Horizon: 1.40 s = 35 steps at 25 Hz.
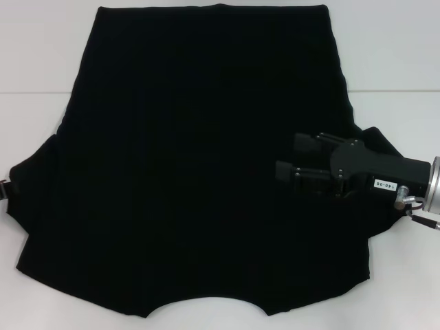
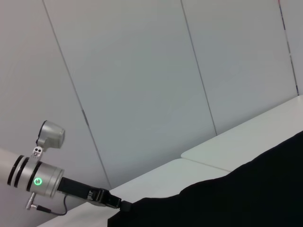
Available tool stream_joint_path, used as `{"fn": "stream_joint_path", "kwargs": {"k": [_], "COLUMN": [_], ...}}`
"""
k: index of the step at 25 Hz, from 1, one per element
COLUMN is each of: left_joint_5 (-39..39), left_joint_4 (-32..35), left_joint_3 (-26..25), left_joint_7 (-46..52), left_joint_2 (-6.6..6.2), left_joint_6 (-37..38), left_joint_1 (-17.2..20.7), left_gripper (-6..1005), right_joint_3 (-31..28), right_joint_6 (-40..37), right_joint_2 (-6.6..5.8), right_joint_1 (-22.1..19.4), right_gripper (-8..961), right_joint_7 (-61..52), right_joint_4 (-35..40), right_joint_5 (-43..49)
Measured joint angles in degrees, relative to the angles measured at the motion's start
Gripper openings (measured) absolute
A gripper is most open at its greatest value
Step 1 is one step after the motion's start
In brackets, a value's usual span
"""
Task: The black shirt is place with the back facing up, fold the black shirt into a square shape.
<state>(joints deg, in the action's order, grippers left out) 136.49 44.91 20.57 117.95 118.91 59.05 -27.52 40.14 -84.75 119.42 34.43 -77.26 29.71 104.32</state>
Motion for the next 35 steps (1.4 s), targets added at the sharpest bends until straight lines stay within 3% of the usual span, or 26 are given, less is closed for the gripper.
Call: {"fn": "stream_joint_path", "kwargs": {"k": [12,35], "left_joint_5": [0.0,0.1], "left_joint_4": [2.3,5.3], "left_joint_3": [-3.4,-5.1], "left_joint_7": [0.2,1.1], "left_joint_2": [-0.22,-0.8], "left_joint_6": [-0.7,2.0], "left_joint_1": [1.1,2.6], "left_gripper": [37,39], "right_joint_3": [0.0,0.1], "right_joint_6": [0.2,0.4], "right_joint_2": [0.13,0.11], "right_joint_1": [0.4,0.6], "right_gripper": [926,926], "right_joint_7": [-0.6,-0.3], "right_joint_4": [-0.4,-1.6], "right_joint_5": [0.0,-0.5]}}
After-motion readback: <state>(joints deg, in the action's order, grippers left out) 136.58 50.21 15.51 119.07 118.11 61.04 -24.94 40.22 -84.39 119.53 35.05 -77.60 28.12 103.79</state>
